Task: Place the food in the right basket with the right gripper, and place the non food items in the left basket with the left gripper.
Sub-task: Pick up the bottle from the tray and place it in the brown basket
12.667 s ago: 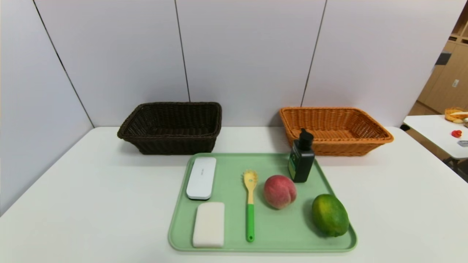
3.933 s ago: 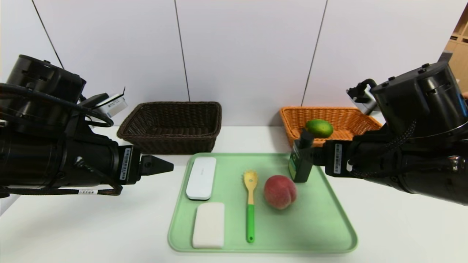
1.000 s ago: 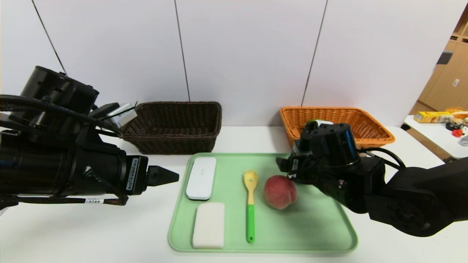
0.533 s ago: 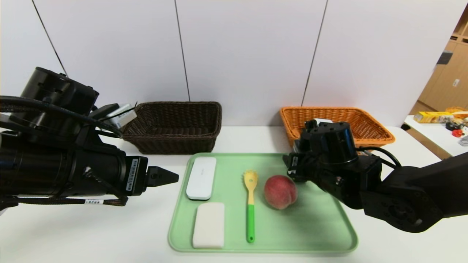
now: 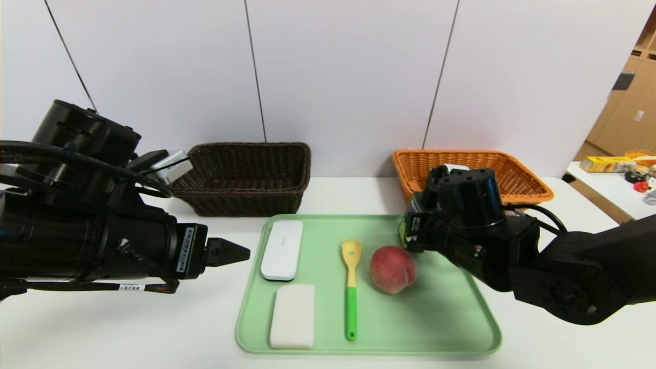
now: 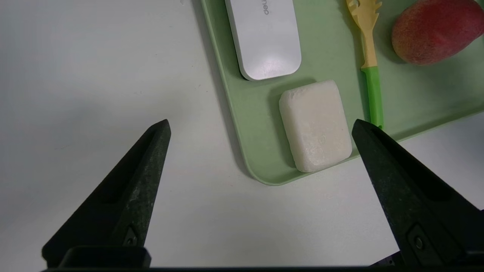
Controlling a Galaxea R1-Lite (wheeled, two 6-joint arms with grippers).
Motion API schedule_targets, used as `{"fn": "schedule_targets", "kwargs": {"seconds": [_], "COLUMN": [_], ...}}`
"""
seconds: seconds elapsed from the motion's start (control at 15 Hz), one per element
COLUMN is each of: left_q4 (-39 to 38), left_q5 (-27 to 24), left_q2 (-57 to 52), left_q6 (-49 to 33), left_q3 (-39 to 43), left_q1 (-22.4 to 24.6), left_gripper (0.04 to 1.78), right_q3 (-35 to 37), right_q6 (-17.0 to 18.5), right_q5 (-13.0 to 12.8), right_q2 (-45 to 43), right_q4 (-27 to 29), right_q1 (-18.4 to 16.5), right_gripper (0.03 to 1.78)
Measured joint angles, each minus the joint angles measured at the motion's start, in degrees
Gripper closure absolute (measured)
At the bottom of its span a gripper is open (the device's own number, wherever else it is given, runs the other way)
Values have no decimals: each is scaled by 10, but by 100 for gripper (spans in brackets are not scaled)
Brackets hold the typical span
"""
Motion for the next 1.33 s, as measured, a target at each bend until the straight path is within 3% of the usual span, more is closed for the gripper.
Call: {"fn": "schedule_targets", "kwargs": {"seconds": [0.27,0.4,0.6,0.73,0.87,1.0,1.13,1.33], "left_q4": [0,0,0,0,1,2,0,-20], "left_q5": [0,1,3,5,6,8,29,103], "left_q2": [0,0,-1,-3,-3,-3,-2,11], "left_q6": [0,0,-1,-5,-32,-72,-80,-93], "left_q3": [0,0,0,-7,-21,-45,-66,-82], "left_q1": [0,0,0,2,2,2,0,-5], "left_gripper": [13,13,13,13,13,13,13,13], "right_q3": [-4,-17,-88,-176,-275,-364,-435,-498], "right_q6": [-5,-5,-8,-18,-24,-27,-38,-61], "right_q5": [7,22,81,142,189,216,224,224], "right_q2": [-49,-87,-134,-142,-122,-74,-13,68], "right_q4": [11,36,94,132,179,214,226,225], "right_q1": [4,15,31,37,38,40,51,69], "right_gripper": [120,120,120,120,120,120,120,120]}}
